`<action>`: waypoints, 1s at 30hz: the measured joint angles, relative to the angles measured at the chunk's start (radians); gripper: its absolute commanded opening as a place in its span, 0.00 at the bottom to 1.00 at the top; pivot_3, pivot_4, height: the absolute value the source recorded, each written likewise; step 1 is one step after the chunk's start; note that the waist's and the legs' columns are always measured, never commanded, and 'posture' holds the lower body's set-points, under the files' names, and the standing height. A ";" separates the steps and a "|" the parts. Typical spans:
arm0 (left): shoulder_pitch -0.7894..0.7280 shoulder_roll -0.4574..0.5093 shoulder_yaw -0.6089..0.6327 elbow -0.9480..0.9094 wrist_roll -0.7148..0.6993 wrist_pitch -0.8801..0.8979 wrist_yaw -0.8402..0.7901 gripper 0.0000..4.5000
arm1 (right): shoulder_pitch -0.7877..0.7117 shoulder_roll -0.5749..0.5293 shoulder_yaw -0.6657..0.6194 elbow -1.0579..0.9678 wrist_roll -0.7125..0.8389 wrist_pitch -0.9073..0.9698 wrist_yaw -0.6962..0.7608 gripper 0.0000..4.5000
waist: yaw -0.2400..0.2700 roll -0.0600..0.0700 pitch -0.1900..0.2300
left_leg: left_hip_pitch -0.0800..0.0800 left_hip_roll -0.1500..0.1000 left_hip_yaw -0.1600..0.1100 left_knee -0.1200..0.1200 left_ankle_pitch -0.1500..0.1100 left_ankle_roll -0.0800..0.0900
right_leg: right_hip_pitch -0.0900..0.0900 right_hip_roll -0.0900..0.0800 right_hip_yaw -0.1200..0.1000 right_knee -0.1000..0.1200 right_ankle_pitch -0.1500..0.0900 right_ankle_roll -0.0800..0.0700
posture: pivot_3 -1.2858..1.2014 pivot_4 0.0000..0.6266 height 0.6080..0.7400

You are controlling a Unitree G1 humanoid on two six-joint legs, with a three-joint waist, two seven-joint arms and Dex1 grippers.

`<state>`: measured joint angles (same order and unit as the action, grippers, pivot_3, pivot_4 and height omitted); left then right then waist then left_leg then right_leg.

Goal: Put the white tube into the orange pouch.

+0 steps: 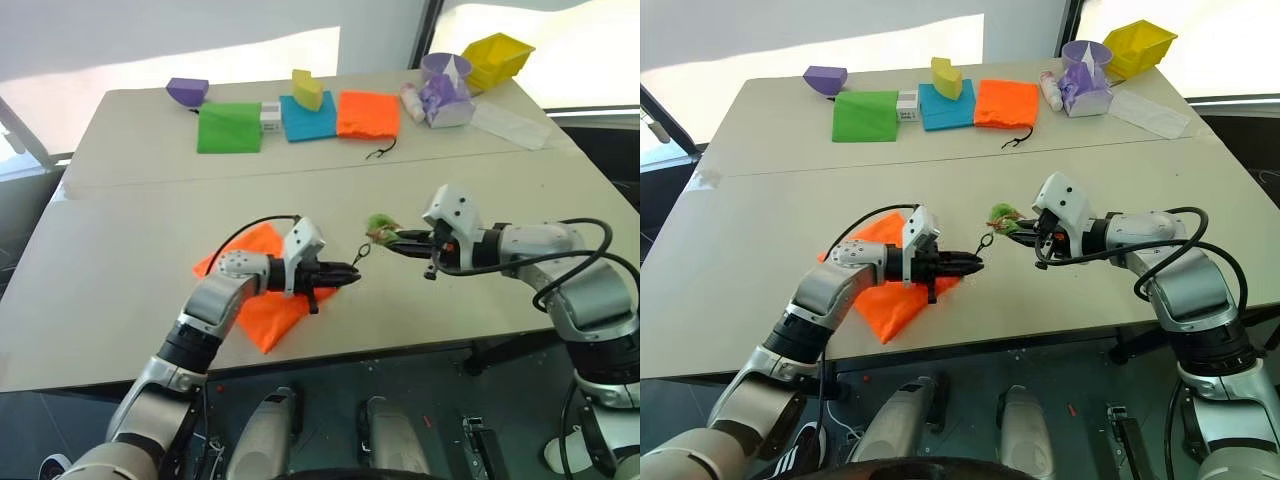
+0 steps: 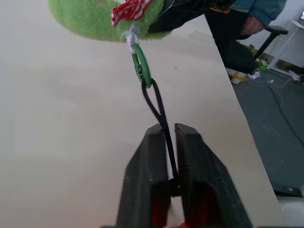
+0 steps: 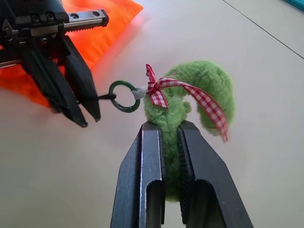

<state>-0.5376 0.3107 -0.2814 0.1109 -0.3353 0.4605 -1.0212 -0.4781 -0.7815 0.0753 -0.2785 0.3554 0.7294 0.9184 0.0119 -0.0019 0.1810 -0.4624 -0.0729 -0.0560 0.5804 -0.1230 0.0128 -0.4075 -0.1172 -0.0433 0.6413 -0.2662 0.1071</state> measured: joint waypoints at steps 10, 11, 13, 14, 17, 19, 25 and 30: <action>0.008 0.001 0.000 0.000 0.004 -0.015 -0.003 0.09 | 0.000 -0.003 0.000 0.000 0.000 0.000 0.001 0.00 | 0.000 0.000 0.000 | 0.000 0.000 0.000 0.000 0.000 0.000 | 0.000 0.000 0.000 0.000 0.000 0.000 | 0.52 0.24 1.00; 0.011 0.002 0.000 -0.001 0.004 -0.015 -0.002 0.09 | 0.000 -0.003 0.000 0.000 0.000 -0.001 0.001 0.00 | 0.000 0.000 0.000 | 0.000 0.000 0.000 0.000 0.000 0.000 | 0.000 0.000 0.000 0.000 0.000 0.000 | 0.52 0.24 1.00; 0.015 0.004 -0.001 -0.002 0.005 -0.015 -0.002 0.09 | 0.000 -0.003 0.000 0.005 -0.001 -0.007 0.000 0.00 | 0.000 0.000 0.000 | 0.000 0.000 0.000 0.000 0.000 0.000 | 0.000 0.000 0.000 0.000 0.000 0.000 | 0.52 0.24 1.00; 0.015 0.007 -0.002 -0.004 0.009 -0.016 -0.003 0.09 | -0.001 -0.002 0.000 0.010 -0.001 -0.011 -0.002 0.00 | 0.000 0.000 0.000 | 0.000 0.000 0.000 0.000 0.000 0.000 | 0.000 0.000 0.000 0.000 0.000 0.000 | 0.52 0.24 1.00; 0.015 0.019 -0.006 -0.015 0.018 -0.012 -0.008 0.09 | -0.009 -0.001 -0.003 0.024 0.004 -0.016 -0.005 0.00 | 0.000 0.000 0.000 | 0.000 0.000 0.000 0.000 0.000 0.000 | 0.000 0.000 0.000 0.000 0.000 0.000 | 0.52 0.24 1.00; 0.015 0.032 -0.017 -0.030 0.019 0.007 -0.018 0.09 | -0.023 0.009 -0.019 0.035 0.018 -0.016 -0.009 0.00 | 0.000 0.000 0.000 | 0.000 0.000 0.000 0.000 0.000 0.000 | 0.000 0.000 0.000 0.000 0.000 0.000 | 0.52 0.24 1.00; 0.015 0.060 -0.026 -0.051 0.021 0.034 -0.042 0.09 | -0.067 0.051 -0.070 0.063 0.065 -0.014 -0.036 0.00 | 0.000 0.000 0.000 | 0.000 0.000 0.000 0.000 0.000 0.000 | 0.000 0.000 0.000 0.000 0.000 0.000 | 0.52 0.24 1.00; -0.003 0.087 -0.034 -0.075 0.021 0.058 -0.070 0.09 | -0.100 0.085 -0.123 0.067 0.136 0.024 -0.064 0.00 | 0.001 0.000 0.000 | 0.000 0.000 0.000 0.000 0.000 0.000 | 0.000 0.000 0.000 0.000 0.000 0.000 | 0.52 0.24 1.00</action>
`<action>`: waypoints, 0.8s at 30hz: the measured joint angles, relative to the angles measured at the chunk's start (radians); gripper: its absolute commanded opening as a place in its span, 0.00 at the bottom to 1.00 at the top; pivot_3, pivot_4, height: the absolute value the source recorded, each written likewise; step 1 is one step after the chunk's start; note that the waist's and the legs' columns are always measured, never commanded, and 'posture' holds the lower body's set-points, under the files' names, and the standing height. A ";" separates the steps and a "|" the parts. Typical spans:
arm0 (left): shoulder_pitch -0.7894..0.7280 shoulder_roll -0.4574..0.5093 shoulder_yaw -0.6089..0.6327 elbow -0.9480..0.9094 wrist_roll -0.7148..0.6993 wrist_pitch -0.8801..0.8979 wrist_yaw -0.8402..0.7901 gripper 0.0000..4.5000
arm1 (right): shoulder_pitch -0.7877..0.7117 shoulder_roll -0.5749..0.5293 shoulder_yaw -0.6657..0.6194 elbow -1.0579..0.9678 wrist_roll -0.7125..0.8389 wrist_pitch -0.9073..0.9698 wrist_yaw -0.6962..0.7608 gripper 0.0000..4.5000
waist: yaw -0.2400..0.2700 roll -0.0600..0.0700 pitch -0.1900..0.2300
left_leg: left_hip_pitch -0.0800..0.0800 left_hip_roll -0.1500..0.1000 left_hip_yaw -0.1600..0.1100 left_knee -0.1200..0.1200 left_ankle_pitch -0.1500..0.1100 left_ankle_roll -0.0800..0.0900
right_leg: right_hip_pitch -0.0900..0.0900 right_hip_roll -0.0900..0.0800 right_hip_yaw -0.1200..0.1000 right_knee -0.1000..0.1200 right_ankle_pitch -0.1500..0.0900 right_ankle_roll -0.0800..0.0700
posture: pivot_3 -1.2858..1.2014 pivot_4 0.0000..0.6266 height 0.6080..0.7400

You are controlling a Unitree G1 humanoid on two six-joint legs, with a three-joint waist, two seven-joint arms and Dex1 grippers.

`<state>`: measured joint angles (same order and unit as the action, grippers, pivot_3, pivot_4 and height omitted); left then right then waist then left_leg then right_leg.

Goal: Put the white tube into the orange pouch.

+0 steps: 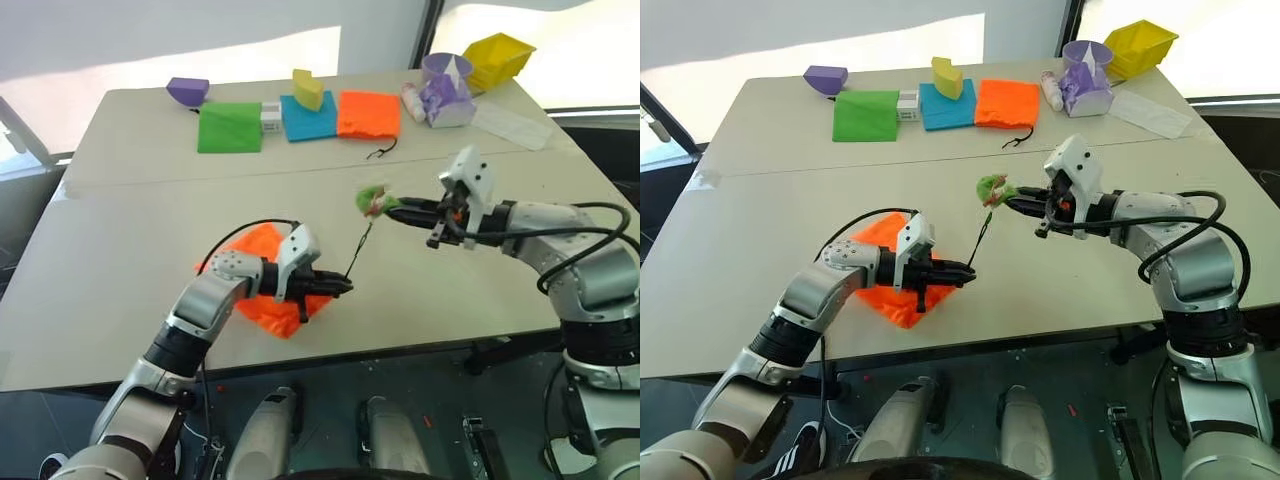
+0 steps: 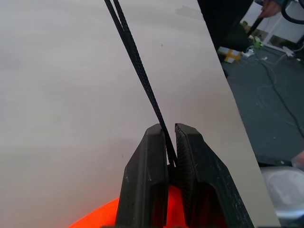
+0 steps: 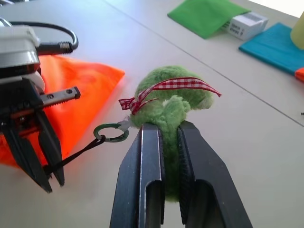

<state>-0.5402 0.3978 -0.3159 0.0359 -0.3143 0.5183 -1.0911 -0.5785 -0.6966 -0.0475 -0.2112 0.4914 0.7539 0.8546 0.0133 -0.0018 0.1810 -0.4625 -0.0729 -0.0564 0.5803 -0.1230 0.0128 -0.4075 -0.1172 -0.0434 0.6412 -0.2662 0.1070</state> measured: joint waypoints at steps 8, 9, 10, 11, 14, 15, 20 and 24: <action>0.018 0.075 -0.011 -0.076 -0.001 0.012 -0.048 0.09 | -0.060 0.042 -0.017 0.112 0.001 -0.019 -0.094 0.00 | -0.003 0.000 0.000 | 0.000 0.000 0.000 -0.001 0.000 0.000 | -0.001 0.000 0.000 0.000 0.000 0.000 | 0.52 0.24 1.00; 0.024 0.085 -0.011 -0.078 -0.001 0.003 -0.051 0.09 | -0.075 0.051 -0.016 0.144 -0.010 -0.035 -0.115 0.00 | -0.003 0.000 0.000 | 0.000 0.000 0.000 -0.001 0.000 0.000 | -0.001 0.000 0.000 0.000 0.000 0.000 | 0.52 0.24 1.00; 0.025 0.089 -0.011 -0.079 -0.001 -0.002 -0.053 0.09 | -0.083 0.051 -0.016 0.163 -0.017 -0.043 -0.126 0.00 | -0.003 0.000 0.000 | 0.000 0.000 0.000 -0.001 0.000 0.000 | -0.001 0.000 0.000 0.000 0.000 0.000 | 0.52 0.24 1.00; 0.028 0.103 -0.013 -0.085 0.000 -0.006 -0.062 0.09 | -0.096 0.055 -0.017 0.186 -0.025 -0.056 -0.146 0.00 | -0.003 0.000 0.000 | 0.000 0.000 0.000 -0.001 0.000 0.000 | -0.001 0.000 0.000 0.000 0.000 0.000 | 0.52 0.24 1.00; 0.060 0.145 -0.009 -0.094 -0.002 -0.007 -0.084 0.09 | -0.142 0.056 -0.034 0.272 -0.086 -0.113 -0.227 0.00 | -0.001 0.001 0.000 | 0.000 0.000 0.000 -0.001 0.000 0.000 | -0.001 0.000 0.000 -0.001 0.000 0.000 | 0.52 0.24 1.00; 0.059 0.145 -0.005 -0.099 -0.006 -0.007 -0.084 0.09 | -0.151 0.058 -0.034 0.311 -0.101 -0.126 -0.249 0.00 | 0.001 0.001 0.000 | 0.000 0.000 0.000 -0.001 0.000 0.000 | 0.000 0.000 0.000 -0.001 0.000 0.000 | 0.52 0.24 1.00; 0.056 0.146 -0.003 -0.119 -0.020 -0.006 -0.084 0.09 | -0.158 0.073 -0.032 0.407 -0.134 -0.173 -0.286 0.00 | -0.003 0.001 0.000 | 0.000 -0.001 0.001 -0.001 0.001 0.002 | -0.001 0.000 0.001 -0.002 0.000 0.000 | 0.52 0.24 1.00; 0.064 0.145 -0.001 -0.112 -0.027 -0.004 -0.084 0.09 | -0.150 0.068 -0.026 0.363 -0.132 -0.165 -0.258 0.00 | -0.005 0.001 0.001 | 0.000 0.000 0.000 -0.002 0.001 0.002 | -0.001 0.001 0.001 -0.001 0.000 0.000 | 0.52 0.24 1.00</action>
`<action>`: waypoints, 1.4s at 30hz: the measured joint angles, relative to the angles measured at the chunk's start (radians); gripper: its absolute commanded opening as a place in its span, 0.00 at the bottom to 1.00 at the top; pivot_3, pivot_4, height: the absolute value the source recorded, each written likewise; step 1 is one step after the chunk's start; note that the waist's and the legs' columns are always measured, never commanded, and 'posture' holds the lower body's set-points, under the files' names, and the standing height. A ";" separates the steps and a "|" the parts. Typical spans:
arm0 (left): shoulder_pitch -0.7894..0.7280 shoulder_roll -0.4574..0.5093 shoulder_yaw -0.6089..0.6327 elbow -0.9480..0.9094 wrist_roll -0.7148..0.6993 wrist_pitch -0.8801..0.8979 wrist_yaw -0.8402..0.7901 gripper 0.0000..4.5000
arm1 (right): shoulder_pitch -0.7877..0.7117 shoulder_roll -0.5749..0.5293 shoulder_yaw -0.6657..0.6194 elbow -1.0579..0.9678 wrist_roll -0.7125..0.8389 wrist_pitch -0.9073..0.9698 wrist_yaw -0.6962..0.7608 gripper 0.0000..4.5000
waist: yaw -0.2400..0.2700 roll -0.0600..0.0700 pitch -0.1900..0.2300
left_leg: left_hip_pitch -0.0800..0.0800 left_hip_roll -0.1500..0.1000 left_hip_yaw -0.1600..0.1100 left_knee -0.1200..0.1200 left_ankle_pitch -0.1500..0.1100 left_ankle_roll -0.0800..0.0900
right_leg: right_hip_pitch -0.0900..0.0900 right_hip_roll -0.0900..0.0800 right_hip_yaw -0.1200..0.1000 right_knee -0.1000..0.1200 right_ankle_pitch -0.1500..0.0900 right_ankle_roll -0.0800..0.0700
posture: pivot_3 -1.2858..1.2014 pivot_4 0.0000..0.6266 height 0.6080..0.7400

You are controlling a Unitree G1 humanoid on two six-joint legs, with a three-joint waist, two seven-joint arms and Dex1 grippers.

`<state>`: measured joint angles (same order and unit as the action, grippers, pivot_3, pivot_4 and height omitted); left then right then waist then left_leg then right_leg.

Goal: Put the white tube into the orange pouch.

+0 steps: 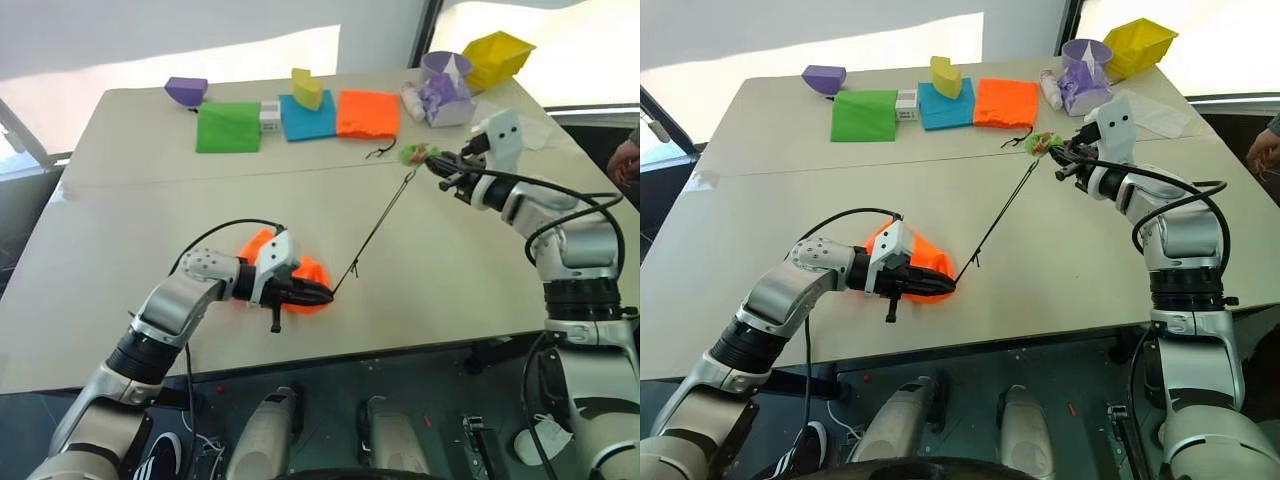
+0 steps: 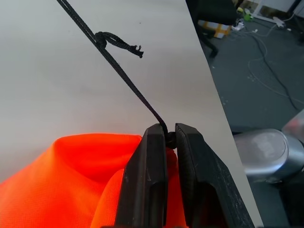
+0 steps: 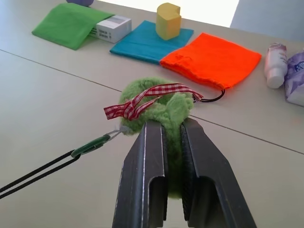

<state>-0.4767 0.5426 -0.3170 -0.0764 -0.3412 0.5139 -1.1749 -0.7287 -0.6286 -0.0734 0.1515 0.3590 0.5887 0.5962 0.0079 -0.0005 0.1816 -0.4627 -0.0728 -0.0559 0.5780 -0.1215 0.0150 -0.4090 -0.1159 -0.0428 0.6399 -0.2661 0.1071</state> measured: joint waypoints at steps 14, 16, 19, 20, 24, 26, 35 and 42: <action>0.031 -0.026 0.026 0.043 -0.016 -0.072 -0.008 0.21 | 0.181 -0.156 0.154 -0.055 -0.180 -0.093 0.140 0.00 | 0.004 0.000 0.000 | 0.000 0.000 0.000 0.000 -0.001 -0.001 | 0.001 0.000 0.000 -0.002 0.001 -0.001 | 0.52 0.24 1.00; 0.036 -0.041 0.047 0.066 -0.016 -0.107 0.011 0.39 | 0.234 -0.150 0.186 -0.088 -0.174 -0.089 0.191 0.19 | -0.003 0.001 0.000 | 0.000 0.000 0.000 0.000 0.000 0.000 | 0.001 0.000 0.000 -0.001 0.001 -0.001 | 0.52 0.24 1.00; 0.036 -0.098 0.112 0.078 -0.025 -0.160 0.068 0.72 | 0.237 -0.115 0.188 -0.112 -0.162 -0.059 0.198 0.50 | -0.013 0.001 0.001 | 0.001 0.000 -0.001 0.001 0.000 0.000 | 0.001 0.000 0.000 0.000 0.001 0.000 | 0.52 0.24 1.00; 0.036 -0.116 0.143 0.078 -0.043 -0.173 0.089 0.83 | 0.232 -0.113 0.188 -0.122 -0.162 -0.058 0.199 0.61 | -0.015 0.001 0.001 | 0.001 0.000 -0.001 0.001 -0.001 -0.001 | 0.001 0.000 0.000 0.000 0.002 0.000 | 0.52 0.24 1.00; 0.038 -0.114 0.257 0.073 -0.091 -0.179 0.141 1.00 | 0.222 -0.119 0.185 -0.130 -0.177 -0.072 0.206 0.98 | -0.019 0.001 0.001 | 0.001 0.000 -0.001 0.002 -0.001 -0.002 | 0.001 0.000 0.000 0.000 0.003 0.000 | 0.52 0.24 1.00; 0.048 -0.105 0.305 0.072 -0.102 -0.194 0.162 1.00 | 0.221 -0.118 0.170 -0.118 -0.183 -0.093 0.197 0.98 | -0.018 0.001 0.001 | 0.001 0.000 -0.001 0.002 -0.001 -0.002 | 0.001 0.000 0.000 0.000 0.003 0.000 | 0.52 0.24 1.00; 0.237 -0.001 0.499 -0.013 -0.119 -0.187 0.287 1.00 | 0.370 -0.027 -0.045 -0.303 0.081 -0.064 0.262 0.98 | -0.017 0.001 0.001 | 0.001 0.000 -0.002 0.001 -0.001 -0.002 | 0.001 0.001 0.001 -0.001 0.002 0.001 | 0.52 0.24 1.00; 0.430 0.050 0.626 -0.117 -0.116 -0.170 0.402 1.00 | 0.570 -0.068 -0.003 -0.466 0.102 -0.093 0.355 0.98 | -0.021 0.001 0.001 | -0.001 0.000 -0.001 -0.001 -0.003 -0.002 | 0.001 -0.001 0.002 -0.002 0.003 -0.002 | 0.52 0.24 1.00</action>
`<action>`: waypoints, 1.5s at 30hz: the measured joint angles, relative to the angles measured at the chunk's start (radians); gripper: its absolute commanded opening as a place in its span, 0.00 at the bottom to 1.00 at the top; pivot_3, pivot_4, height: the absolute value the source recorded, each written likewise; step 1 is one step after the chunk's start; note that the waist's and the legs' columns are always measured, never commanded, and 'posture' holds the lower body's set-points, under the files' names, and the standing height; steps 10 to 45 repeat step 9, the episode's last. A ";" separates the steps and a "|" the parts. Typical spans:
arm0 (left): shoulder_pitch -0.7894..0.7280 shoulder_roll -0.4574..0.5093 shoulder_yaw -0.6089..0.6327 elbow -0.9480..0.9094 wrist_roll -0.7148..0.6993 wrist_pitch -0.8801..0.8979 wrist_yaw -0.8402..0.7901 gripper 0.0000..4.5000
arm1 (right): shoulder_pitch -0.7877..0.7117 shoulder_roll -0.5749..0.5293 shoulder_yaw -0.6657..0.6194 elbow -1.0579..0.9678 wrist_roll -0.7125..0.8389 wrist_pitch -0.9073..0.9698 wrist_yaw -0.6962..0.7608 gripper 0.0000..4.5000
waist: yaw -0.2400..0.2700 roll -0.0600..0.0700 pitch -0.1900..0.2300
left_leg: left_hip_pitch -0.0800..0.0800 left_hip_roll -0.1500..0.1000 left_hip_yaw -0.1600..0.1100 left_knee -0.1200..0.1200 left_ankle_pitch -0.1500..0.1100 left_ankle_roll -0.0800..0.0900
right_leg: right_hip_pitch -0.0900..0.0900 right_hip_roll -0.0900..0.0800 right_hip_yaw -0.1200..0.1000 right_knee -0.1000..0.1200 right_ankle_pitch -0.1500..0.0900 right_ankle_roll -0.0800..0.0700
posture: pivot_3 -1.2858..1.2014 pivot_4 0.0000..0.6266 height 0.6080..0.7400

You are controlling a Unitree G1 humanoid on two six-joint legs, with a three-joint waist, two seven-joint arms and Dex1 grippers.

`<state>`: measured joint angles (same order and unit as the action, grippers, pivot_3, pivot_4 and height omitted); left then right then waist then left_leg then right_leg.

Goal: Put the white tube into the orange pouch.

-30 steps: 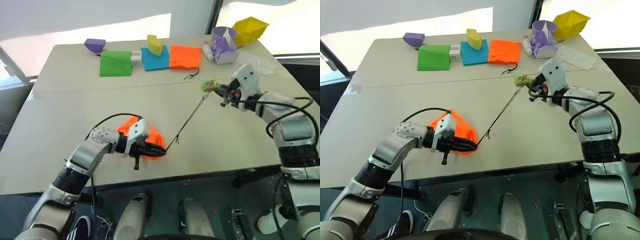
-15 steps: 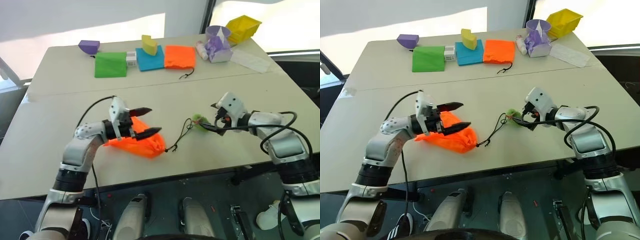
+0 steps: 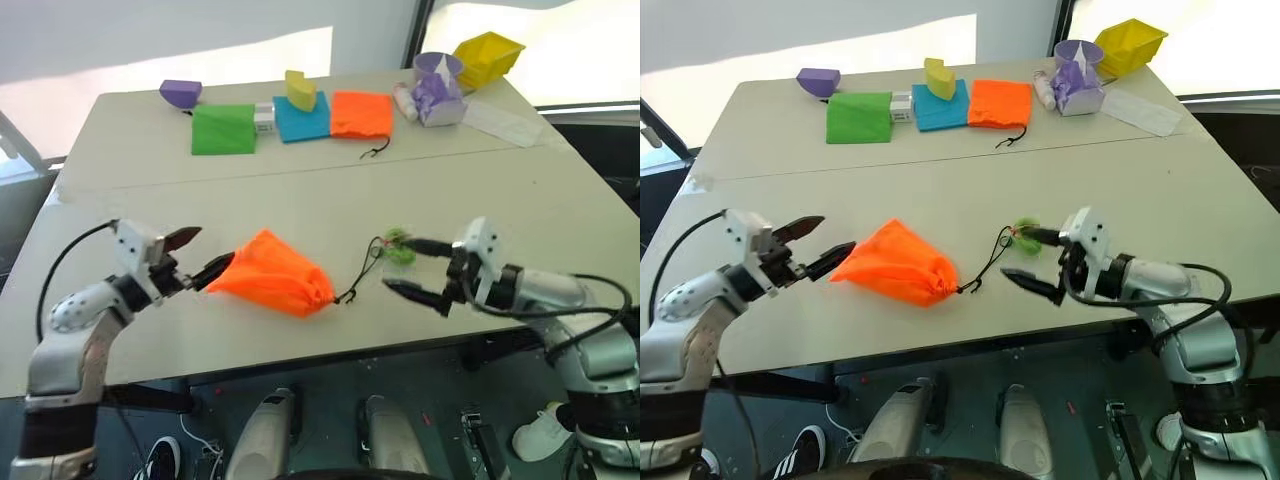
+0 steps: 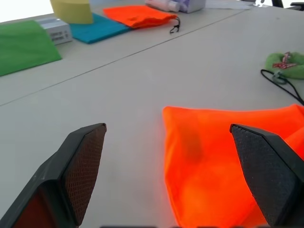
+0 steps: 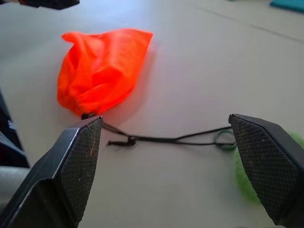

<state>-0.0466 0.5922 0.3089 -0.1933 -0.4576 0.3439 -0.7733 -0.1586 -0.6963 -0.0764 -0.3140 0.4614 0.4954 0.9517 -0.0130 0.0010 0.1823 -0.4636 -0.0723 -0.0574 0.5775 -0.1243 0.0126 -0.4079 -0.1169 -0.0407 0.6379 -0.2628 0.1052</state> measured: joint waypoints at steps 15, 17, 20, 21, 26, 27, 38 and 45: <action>0.182 -0.006 0.084 0.020 0.019 -0.069 0.037 1.00 | -0.012 -0.055 0.031 0.177 -0.138 -0.196 0.033 0.98 | 0.025 -0.004 0.000 | 0.021 0.049 0.086 0.023 -0.011 -0.014 | 0.000 0.004 0.023 0.059 -0.066 -0.031 | 0.52 0.24 1.00; 0.182 -0.006 0.084 0.020 0.019 -0.069 0.037 1.00 | -0.012 -0.055 0.031 0.177 -0.138 -0.196 0.033 0.98 | 0.025 -0.004 0.000 | 0.021 0.049 0.086 0.023 -0.011 -0.014 | 0.000 0.004 0.023 0.059 -0.066 -0.031 | 0.52 0.24 1.00; 0.182 -0.006 0.084 0.020 0.019 -0.069 0.037 1.00 | -0.012 -0.055 0.031 0.177 -0.138 -0.196 0.033 0.98 | 0.025 -0.004 0.000 | 0.021 0.049 0.086 0.023 -0.011 -0.014 | 0.000 0.004 0.023 0.059 -0.066 -0.031 | 0.52 0.24 1.00; 0.182 -0.006 0.084 0.020 0.019 -0.069 0.037 1.00 | -0.012 -0.055 0.031 0.177 -0.138 -0.196 0.033 0.98 | 0.025 -0.004 0.000 | 0.021 0.049 0.086 0.023 -0.011 -0.014 | 0.000 0.004 0.023 0.059 -0.066 -0.031 | 0.52 0.24 1.00; 0.182 -0.006 0.084 0.020 0.019 -0.069 0.037 1.00 | -0.012 -0.055 0.031 0.177 -0.138 -0.196 0.033 0.98 | 0.025 -0.004 0.000 | 0.021 0.049 0.086 0.023 -0.011 -0.014 | 0.000 0.004 0.023 0.059 -0.066 -0.031 | 0.52 0.24 1.00; 0.182 -0.006 0.084 0.020 0.019 -0.069 0.037 1.00 | -0.012 -0.055 0.031 0.177 -0.138 -0.196 0.033 0.98 | 0.025 -0.004 0.000 | 0.021 0.049 0.086 0.023 -0.011 -0.014 | 0.000 0.004 0.023 0.059 -0.066 -0.031 | 0.52 0.24 1.00; 0.182 -0.006 0.084 0.020 0.019 -0.069 0.037 1.00 | -0.012 -0.055 0.031 0.177 -0.138 -0.196 0.033 0.98 | 0.025 -0.004 0.000 | 0.021 0.049 0.086 0.023 -0.011 -0.014 | 0.000 0.004 0.023 0.059 -0.066 -0.031 | 0.52 0.24 1.00; 0.182 -0.006 0.084 0.020 0.019 -0.069 0.037 1.00 | -0.012 -0.055 0.031 0.177 -0.138 -0.196 0.033 0.98 | 0.025 -0.004 0.000 | 0.021 0.049 0.086 0.023 -0.011 -0.014 | 0.000 0.004 0.023 0.059 -0.066 -0.031 | 0.52 0.24 1.00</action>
